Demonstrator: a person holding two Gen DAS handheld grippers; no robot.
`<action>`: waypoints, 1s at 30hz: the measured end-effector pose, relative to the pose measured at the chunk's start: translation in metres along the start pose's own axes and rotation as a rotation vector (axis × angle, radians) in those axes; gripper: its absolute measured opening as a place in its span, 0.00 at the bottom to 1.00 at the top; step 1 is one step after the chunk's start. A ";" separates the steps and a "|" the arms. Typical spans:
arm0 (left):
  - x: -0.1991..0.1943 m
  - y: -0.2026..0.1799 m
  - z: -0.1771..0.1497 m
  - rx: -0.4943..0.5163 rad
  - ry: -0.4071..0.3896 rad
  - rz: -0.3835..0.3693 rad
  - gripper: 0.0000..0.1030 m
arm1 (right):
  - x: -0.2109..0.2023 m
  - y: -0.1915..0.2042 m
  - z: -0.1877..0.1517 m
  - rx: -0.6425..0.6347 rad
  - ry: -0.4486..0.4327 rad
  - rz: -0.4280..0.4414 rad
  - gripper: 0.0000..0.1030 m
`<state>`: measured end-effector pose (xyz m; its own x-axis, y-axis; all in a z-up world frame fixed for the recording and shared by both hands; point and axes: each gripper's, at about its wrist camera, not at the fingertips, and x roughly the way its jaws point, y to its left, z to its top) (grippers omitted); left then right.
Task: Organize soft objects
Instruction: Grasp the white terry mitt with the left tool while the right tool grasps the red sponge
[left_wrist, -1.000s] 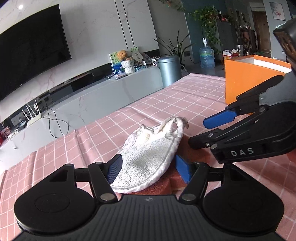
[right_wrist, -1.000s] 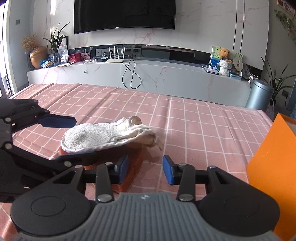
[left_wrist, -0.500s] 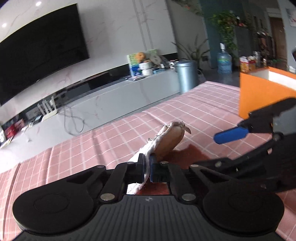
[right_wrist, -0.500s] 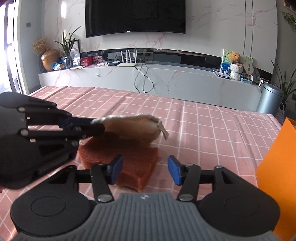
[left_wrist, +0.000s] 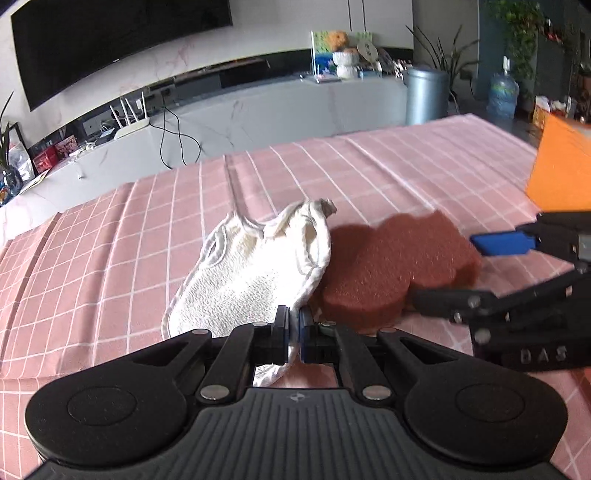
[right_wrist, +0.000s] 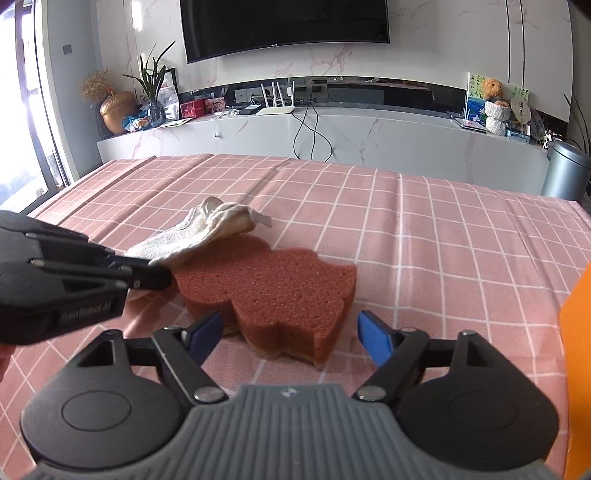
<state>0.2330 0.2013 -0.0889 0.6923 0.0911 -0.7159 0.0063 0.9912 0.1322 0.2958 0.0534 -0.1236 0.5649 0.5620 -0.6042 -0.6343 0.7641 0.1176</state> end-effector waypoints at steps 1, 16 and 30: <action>0.000 -0.001 0.000 0.013 0.005 0.002 0.05 | 0.002 -0.001 -0.001 -0.002 0.001 -0.001 0.66; 0.016 -0.021 -0.007 0.185 -0.068 0.092 0.63 | 0.004 -0.007 -0.007 -0.015 0.000 -0.013 0.50; 0.012 -0.015 -0.002 0.084 -0.110 0.085 0.05 | 0.001 -0.011 -0.007 0.003 0.002 -0.029 0.49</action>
<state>0.2401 0.1881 -0.1005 0.7679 0.1587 -0.6206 0.0017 0.9683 0.2496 0.3000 0.0432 -0.1311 0.5816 0.5392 -0.6091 -0.6165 0.7807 0.1023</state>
